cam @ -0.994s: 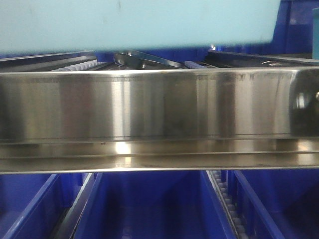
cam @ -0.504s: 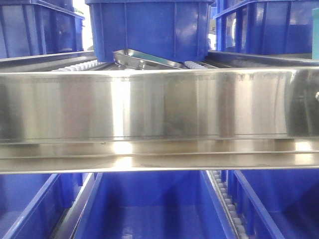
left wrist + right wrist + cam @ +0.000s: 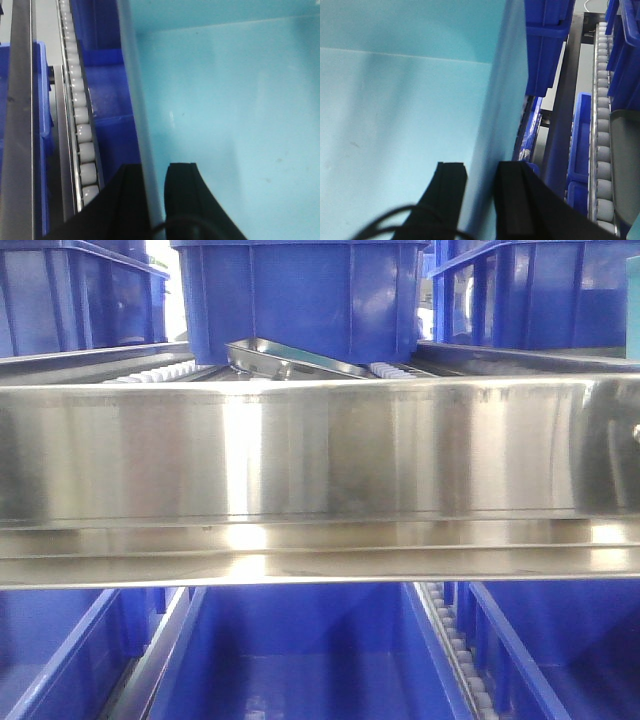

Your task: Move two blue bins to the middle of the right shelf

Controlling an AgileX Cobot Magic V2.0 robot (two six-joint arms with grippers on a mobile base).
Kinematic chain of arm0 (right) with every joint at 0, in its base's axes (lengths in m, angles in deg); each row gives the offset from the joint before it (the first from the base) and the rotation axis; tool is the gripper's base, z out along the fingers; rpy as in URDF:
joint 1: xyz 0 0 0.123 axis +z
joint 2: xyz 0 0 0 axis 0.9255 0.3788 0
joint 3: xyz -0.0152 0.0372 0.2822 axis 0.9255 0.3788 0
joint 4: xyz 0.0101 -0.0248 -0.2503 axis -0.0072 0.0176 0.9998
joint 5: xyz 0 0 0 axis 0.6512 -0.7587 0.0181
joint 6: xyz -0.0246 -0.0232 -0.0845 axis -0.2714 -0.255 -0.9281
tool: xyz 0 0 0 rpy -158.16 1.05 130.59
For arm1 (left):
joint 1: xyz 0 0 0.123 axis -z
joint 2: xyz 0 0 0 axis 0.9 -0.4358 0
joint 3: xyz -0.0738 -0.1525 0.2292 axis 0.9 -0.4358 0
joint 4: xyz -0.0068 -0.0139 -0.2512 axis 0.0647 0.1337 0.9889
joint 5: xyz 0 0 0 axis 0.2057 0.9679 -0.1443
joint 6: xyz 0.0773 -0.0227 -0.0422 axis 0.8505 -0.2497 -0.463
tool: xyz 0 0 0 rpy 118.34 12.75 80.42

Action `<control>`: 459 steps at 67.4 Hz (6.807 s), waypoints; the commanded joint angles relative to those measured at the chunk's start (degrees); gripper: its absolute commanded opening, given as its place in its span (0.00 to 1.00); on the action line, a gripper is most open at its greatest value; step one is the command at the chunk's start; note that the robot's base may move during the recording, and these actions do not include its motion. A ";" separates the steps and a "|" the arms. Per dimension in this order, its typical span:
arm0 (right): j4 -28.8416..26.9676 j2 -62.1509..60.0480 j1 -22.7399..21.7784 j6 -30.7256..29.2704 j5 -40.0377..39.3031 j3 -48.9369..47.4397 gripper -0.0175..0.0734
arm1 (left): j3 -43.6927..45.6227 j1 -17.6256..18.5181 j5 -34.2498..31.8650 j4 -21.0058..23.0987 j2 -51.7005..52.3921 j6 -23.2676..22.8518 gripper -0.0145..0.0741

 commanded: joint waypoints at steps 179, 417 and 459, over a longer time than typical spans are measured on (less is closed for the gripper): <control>0.90 1.01 -0.19 -0.92 -3.13 -0.58 0.02 | 0.57 0.21 -3.92 -0.21 0.91 0.86 0.04; 0.90 1.01 -0.19 -0.92 -3.13 -0.58 0.02 | 0.57 0.21 -22.10 -1.03 0.91 0.86 0.04; 0.90 1.01 -0.19 -0.92 -3.13 -0.58 0.02 | 0.57 0.21 -22.10 -1.03 0.91 0.86 0.04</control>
